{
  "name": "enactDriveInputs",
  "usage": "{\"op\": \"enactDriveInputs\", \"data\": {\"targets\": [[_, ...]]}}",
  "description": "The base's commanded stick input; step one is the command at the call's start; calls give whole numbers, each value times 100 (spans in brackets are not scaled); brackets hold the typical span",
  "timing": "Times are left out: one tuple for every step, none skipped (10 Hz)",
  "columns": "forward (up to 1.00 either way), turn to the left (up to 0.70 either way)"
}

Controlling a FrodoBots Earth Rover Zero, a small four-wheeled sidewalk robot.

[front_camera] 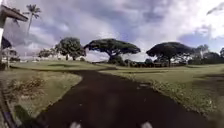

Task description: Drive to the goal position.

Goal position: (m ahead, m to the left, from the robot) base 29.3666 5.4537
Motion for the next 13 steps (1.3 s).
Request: {"op": "enactDriveInputs", "data": {"targets": [[50, 23], [50, 0], [50, 0], [50, 1], [50, 26], [50, 27], [50, 27], [50, 0], [50, 0], [50, 5], [50, 20], [50, 16], [50, 0]]}}
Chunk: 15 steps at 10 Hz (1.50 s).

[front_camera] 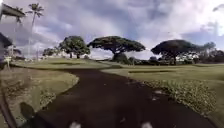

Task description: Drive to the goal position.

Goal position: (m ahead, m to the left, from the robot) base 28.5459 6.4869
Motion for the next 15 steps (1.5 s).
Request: {"op": "enactDriveInputs", "data": {"targets": [[50, 0], [50, 0], [50, 0], [50, 0], [50, 23], [50, 27], [50, 20], [50, 12], [50, 3], [50, 0], [50, 20], [50, 27], [50, 27], [50, 27], [50, 27]]}}
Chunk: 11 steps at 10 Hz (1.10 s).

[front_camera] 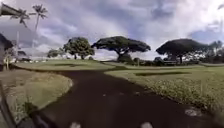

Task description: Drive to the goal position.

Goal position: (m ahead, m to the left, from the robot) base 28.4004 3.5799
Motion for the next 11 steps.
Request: {"op": "enactDriveInputs", "data": {"targets": [[50, 27], [50, 24], [50, 6], [50, 0], [50, 0], [50, 0], [50, 0], [50, 0], [50, 27], [50, 27], [50, 27]]}}
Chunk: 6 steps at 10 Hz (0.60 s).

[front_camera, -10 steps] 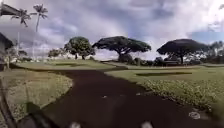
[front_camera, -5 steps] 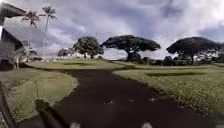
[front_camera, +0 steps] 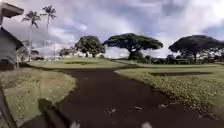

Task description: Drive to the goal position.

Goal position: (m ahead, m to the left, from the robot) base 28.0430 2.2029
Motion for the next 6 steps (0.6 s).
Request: {"op": "enactDriveInputs", "data": {"targets": [[50, 0], [50, 0], [50, 0], [50, 0], [50, 0], [50, 0]]}}
